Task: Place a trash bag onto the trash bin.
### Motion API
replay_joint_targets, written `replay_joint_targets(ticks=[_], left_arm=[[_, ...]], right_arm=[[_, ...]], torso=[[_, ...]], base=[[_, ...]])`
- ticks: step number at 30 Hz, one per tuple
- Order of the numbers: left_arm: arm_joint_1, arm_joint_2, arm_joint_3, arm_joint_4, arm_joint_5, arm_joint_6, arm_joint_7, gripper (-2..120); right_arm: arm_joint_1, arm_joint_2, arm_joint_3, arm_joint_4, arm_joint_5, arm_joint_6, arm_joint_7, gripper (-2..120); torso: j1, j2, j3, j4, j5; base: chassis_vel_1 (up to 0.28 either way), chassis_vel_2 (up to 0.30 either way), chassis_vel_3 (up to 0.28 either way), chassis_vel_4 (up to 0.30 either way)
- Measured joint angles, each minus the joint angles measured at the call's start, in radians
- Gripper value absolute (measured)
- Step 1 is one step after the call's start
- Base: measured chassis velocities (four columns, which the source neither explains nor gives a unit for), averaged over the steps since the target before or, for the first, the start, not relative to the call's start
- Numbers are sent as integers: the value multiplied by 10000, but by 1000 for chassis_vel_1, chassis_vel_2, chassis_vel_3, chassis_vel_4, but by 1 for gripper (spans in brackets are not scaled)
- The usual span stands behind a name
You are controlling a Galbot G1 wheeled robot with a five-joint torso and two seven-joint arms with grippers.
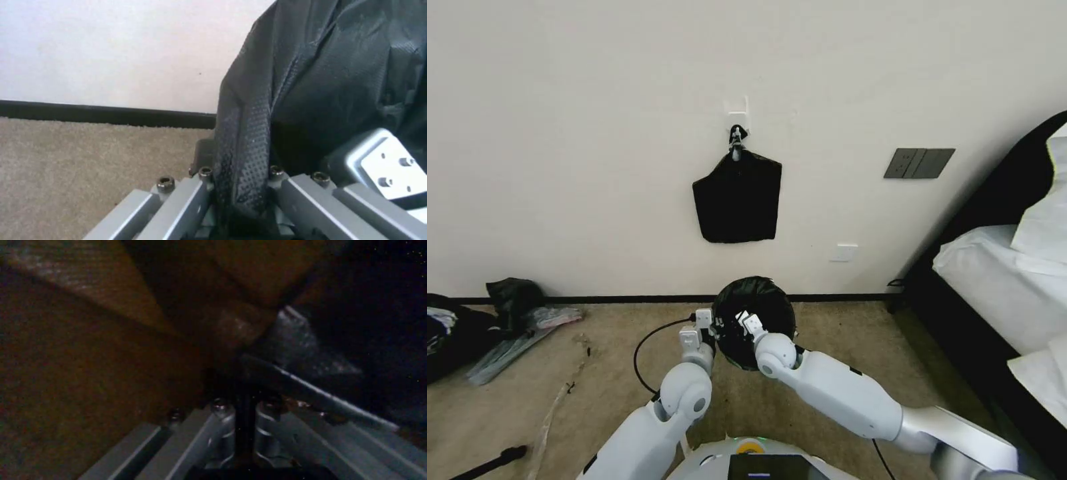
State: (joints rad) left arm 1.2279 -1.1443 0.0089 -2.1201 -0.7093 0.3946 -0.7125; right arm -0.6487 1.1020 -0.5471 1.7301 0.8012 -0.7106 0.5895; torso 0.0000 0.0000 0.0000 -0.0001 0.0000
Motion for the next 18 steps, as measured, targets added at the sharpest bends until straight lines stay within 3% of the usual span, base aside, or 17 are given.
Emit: replay_joint_targets(ticks=[18], left_arm=[[128,44,20,-237,-61,36,290,3]], right_arm=[[417,548,-5,-1295,121,15,-92,0]], torso=[[0,0,0,0,0]], base=[[0,0,0,0]])
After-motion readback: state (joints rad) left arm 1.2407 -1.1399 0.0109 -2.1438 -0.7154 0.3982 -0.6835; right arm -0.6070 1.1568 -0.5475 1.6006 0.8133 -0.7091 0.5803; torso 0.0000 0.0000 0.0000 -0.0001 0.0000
